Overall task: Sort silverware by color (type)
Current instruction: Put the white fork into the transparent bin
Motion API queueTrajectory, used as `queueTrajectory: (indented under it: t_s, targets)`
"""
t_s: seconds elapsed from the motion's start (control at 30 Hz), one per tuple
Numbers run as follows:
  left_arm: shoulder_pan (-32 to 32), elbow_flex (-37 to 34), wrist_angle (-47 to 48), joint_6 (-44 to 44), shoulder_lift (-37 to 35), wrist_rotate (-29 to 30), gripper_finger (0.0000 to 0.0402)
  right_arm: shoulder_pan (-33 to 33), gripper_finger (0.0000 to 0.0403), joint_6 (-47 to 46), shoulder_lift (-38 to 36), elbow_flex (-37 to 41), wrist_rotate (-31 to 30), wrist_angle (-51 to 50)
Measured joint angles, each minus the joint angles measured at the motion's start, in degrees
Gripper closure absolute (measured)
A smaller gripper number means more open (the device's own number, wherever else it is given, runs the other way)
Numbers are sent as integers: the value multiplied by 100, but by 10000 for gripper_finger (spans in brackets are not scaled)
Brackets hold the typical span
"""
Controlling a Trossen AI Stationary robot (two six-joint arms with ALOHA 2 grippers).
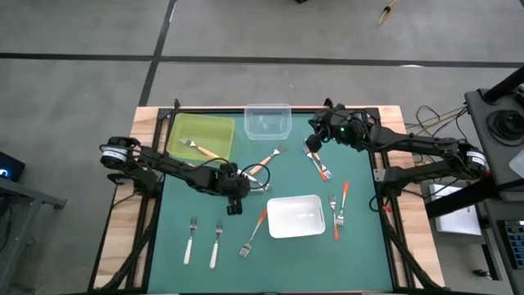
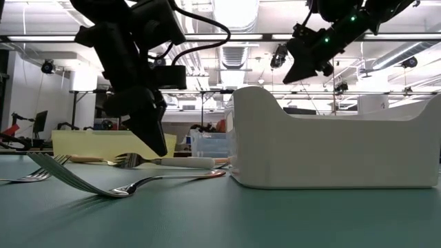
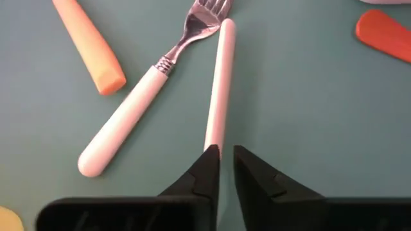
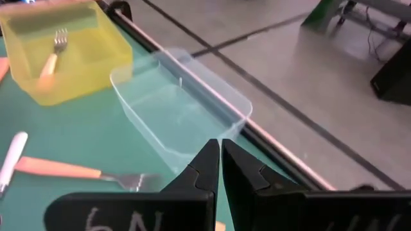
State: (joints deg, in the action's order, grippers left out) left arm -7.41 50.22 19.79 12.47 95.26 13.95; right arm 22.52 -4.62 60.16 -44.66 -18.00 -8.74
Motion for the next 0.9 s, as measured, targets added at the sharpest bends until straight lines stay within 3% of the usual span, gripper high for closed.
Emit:
queueTrajectory:
  t_s: [0.43,0.9]
  targets:
    - [-10,184,-196,-102,-28,-1,237,-2,392,-75,-98,7,-2,-777]
    - [167,173,-684,-409,435,47,223,-2,392,173,-90,7,-4,-775]
